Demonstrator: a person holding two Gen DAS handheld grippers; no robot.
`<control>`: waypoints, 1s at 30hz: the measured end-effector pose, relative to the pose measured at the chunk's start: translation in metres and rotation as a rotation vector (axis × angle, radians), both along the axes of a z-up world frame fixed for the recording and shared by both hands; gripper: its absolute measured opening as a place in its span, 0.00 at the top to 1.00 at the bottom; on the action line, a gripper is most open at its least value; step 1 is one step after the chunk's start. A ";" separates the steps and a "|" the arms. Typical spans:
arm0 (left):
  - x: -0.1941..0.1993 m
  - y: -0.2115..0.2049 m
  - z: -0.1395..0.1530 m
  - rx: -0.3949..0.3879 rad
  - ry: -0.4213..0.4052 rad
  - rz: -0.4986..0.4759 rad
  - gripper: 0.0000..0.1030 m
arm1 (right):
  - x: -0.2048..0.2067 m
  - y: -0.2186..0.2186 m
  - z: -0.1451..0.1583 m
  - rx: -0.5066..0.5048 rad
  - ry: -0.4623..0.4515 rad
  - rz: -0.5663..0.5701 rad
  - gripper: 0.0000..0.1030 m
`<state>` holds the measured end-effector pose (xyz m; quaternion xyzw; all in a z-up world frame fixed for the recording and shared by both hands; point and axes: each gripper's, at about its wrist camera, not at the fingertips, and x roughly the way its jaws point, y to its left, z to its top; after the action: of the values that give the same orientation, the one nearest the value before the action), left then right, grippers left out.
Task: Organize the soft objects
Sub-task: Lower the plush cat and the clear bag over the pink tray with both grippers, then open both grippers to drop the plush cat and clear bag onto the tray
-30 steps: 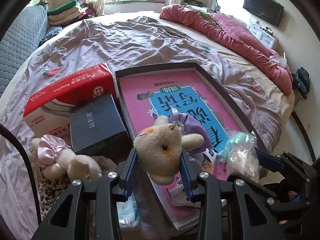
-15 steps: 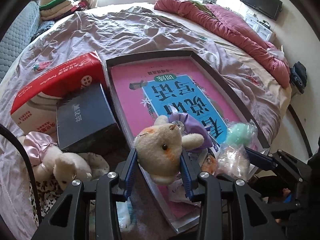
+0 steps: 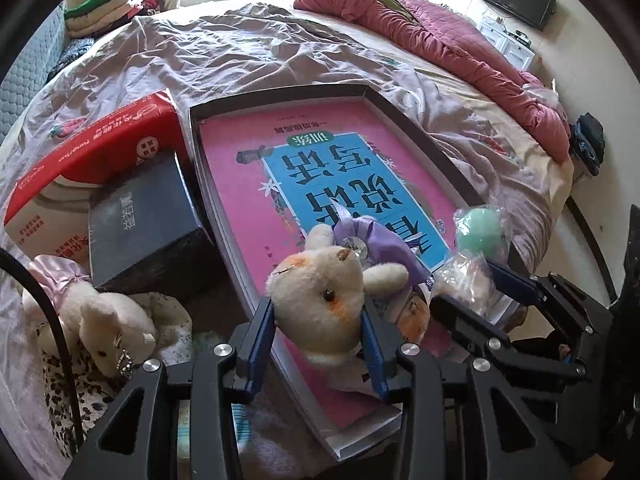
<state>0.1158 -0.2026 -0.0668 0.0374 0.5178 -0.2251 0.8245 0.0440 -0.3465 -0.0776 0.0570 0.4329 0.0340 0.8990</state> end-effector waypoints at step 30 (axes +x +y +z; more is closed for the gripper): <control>-0.006 0.014 0.009 -0.092 0.021 0.002 0.55 | -0.009 0.001 0.022 0.042 -0.058 -0.013 0.30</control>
<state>0.1096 -0.1887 -0.0579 -0.0033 0.5155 -0.2480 0.8202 0.0348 -0.3453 -0.0556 0.0776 0.4055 0.0386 0.9100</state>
